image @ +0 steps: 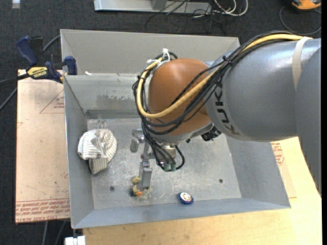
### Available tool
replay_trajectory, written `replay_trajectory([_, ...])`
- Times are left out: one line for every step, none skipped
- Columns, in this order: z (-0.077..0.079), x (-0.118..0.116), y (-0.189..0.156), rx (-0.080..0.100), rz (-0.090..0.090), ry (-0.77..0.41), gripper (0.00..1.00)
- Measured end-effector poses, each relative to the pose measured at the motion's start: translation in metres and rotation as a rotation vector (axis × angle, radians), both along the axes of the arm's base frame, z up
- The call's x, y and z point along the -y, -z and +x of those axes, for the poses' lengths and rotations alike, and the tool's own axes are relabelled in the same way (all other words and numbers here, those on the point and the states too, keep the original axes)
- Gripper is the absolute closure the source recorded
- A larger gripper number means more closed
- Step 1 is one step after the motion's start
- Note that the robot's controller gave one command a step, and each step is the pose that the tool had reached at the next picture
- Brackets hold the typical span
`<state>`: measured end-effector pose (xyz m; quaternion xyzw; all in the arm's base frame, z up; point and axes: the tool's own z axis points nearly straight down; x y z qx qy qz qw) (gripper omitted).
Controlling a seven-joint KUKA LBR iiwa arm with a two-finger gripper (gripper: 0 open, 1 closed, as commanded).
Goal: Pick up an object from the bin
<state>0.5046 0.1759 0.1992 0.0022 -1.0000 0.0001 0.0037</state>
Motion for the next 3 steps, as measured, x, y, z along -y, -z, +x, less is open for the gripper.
replay_trajectory([0.002,0.001,-0.004,0.008,0.001,0.004,0.0])
replay_trajectory([-0.003,0.013,0.081,0.007,0.002,-0.047,0.0])
replay_trajectory([-0.012,0.042,0.13,0.015,0.003,-0.037,0.0])
